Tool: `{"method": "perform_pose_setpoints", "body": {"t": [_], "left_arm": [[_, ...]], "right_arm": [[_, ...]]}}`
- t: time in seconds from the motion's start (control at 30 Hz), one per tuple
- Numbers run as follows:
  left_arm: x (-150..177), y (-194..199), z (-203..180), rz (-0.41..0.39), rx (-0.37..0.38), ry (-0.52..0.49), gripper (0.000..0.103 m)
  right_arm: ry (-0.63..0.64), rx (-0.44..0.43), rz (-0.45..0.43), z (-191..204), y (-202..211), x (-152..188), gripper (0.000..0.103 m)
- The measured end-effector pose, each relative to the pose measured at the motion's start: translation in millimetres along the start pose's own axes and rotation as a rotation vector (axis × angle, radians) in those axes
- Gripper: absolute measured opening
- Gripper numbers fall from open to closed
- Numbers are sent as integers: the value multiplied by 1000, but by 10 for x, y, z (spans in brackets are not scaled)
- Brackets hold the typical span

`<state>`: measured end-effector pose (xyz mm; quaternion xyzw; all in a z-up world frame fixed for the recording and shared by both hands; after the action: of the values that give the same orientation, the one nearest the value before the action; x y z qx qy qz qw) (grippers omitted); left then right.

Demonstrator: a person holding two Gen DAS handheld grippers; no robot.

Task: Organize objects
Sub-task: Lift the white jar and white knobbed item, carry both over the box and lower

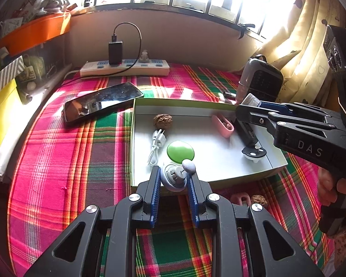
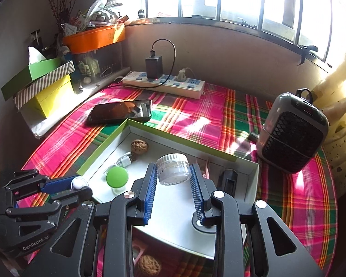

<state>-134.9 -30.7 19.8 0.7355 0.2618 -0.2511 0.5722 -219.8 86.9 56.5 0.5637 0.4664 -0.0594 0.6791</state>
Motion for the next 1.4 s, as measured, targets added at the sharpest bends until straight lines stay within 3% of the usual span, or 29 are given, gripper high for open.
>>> {"method": "perform_pose_setpoints", "body": {"t": [0.57, 1.4], "left_arm": [[-61, -310, 102, 35, -18, 6, 21], [-71, -408, 99, 49, -51, -29, 21]], "right_arm": [[1, -73, 137, 24, -779, -119, 31], [22, -85, 200, 115, -1015, -86, 31]]}}
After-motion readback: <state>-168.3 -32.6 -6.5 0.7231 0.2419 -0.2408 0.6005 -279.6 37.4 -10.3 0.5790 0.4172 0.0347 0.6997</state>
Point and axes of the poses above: each gripper's, at about its wrist camera, not at the fingertips, and y roughly against the way its jaws point, z to its left, x to its underside, the point moved 4 cm from there along -y, roughly the way its jaws point, and after that the axes turned 4 degrees about y, right-handed, at the moved point
